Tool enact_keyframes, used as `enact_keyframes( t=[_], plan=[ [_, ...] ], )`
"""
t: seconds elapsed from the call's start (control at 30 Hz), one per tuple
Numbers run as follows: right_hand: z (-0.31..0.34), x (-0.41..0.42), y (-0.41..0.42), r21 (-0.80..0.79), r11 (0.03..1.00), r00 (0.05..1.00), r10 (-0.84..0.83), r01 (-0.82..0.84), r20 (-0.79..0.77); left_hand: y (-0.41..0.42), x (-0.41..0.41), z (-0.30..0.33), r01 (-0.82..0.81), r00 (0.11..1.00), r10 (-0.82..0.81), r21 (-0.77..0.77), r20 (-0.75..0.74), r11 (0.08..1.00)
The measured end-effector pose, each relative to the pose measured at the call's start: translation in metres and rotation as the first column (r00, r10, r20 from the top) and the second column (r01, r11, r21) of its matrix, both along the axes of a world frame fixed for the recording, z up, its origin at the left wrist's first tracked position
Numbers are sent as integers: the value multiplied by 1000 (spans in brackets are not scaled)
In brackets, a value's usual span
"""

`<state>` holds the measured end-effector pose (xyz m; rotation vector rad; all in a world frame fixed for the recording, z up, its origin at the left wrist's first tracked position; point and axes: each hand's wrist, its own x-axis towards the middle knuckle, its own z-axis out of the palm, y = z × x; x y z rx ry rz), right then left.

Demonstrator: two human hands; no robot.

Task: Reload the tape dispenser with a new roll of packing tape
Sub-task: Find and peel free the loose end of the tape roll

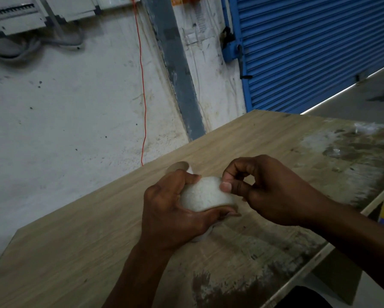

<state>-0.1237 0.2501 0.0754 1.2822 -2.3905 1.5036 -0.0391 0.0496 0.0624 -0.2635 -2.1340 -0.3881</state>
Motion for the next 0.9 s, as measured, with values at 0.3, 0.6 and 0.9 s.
enact_keyframes(
  t=[0.3,0.6,0.9],
  plan=[
    [2,12,-3,120,974,945,-149,190,-290,4,0,-1,-10,1000,10,38,14,999],
    [-3,6,4,-160,986,983,-65,37,-169,6,1,2,12,999,-13,42,42,999],
    [-8,-1,-3,-85,996,997,-8,1,-81,4,1,1,34,999,-33,-14,34,999]
  ],
)
